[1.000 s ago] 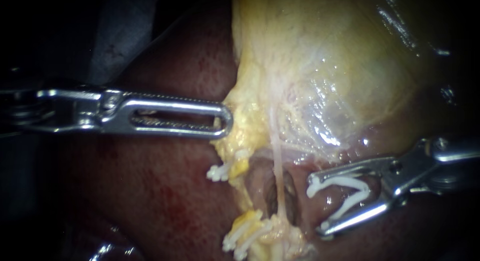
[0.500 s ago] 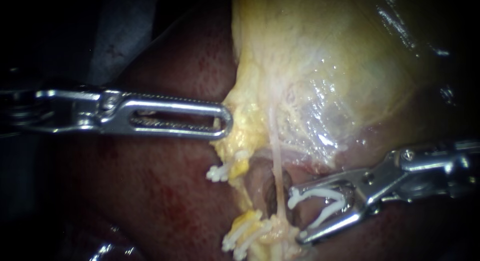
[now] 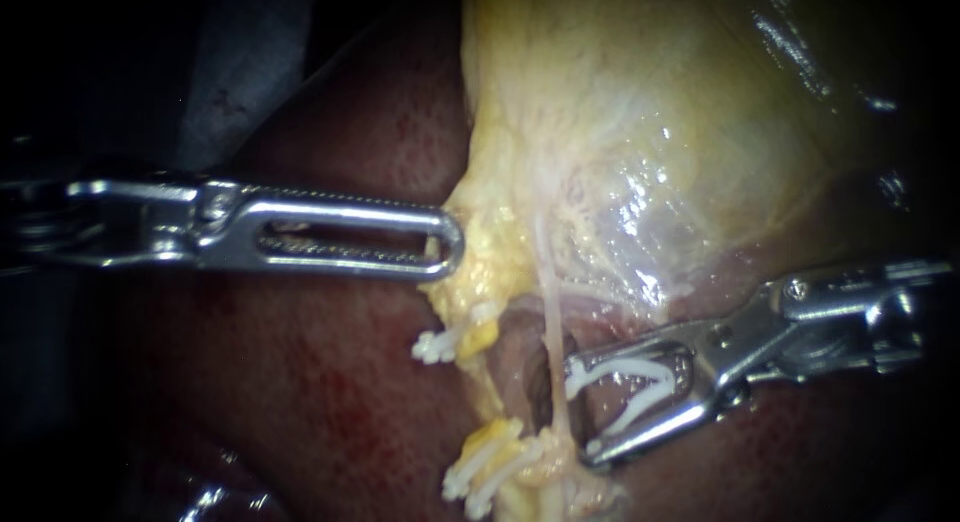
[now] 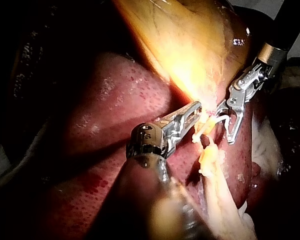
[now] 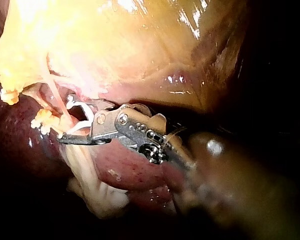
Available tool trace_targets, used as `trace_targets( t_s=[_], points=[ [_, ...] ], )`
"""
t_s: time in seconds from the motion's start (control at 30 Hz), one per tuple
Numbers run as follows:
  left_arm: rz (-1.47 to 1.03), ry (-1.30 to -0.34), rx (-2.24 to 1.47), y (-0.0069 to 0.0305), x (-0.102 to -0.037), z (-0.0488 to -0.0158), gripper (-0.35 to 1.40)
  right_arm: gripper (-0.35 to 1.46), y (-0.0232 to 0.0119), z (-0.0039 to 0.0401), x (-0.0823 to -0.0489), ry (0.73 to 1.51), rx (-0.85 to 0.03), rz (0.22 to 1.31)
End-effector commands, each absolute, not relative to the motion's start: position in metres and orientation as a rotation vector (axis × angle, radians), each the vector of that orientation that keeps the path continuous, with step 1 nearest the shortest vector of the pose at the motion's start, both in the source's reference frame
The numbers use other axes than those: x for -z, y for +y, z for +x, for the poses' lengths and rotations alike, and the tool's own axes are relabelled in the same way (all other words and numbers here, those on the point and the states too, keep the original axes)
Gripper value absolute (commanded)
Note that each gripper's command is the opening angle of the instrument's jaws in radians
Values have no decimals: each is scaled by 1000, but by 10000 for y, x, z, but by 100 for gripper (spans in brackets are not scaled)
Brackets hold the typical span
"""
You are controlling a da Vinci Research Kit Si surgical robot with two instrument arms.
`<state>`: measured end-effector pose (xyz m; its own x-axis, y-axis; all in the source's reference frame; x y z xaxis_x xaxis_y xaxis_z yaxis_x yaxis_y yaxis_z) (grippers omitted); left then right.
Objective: Clipping first clip right tube
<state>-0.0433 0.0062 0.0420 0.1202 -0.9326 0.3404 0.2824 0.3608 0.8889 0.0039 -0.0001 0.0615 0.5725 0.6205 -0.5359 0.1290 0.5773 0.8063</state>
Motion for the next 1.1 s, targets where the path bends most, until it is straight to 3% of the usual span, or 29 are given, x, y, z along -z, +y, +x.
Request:
trace_targets(
  t_s=[0.03,0.7,1.1],
  points=[
    [758,-1089,1025,62,-420,-433,-35,55,-2,43,-615,938,-350,935],
    [759,-1089,1025,62,-420,-433,-35,51,-2,61,-628,928,-364,943],
    [759,-1089,1025,62,-420,-433,-35,36,-1,57,-629,918,-367,958]
  ],
)
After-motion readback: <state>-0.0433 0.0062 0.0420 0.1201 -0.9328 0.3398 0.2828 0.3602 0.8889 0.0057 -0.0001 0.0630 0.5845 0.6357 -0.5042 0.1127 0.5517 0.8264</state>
